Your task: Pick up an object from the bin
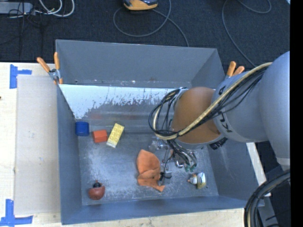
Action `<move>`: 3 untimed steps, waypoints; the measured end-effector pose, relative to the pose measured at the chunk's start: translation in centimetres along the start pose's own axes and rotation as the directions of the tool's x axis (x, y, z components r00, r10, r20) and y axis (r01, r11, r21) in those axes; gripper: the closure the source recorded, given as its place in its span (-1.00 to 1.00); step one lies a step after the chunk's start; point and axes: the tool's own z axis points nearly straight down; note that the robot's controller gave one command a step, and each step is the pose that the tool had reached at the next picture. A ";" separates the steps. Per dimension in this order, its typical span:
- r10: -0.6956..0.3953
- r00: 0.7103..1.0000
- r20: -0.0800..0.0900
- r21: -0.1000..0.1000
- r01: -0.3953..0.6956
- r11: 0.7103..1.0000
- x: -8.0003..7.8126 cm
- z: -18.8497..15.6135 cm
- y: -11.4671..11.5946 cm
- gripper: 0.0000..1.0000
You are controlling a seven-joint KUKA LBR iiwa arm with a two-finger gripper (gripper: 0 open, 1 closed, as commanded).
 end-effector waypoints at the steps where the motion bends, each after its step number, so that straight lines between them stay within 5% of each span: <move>1: 0.091 0.996 -0.011 -0.001 -0.091 0.996 0.8 0.4 0.6 -1.00; 2: 0.191 0.982 -0.004 0.000 -0.191 0.982 2.0 1.0 2.2 1.00; 3: 0.190 0.982 -0.004 0.000 -0.190 0.982 2.0 1.0 2.2 1.00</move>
Offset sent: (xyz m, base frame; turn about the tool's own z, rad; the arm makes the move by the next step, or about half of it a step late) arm -0.0212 0.0195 -0.0092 0.1947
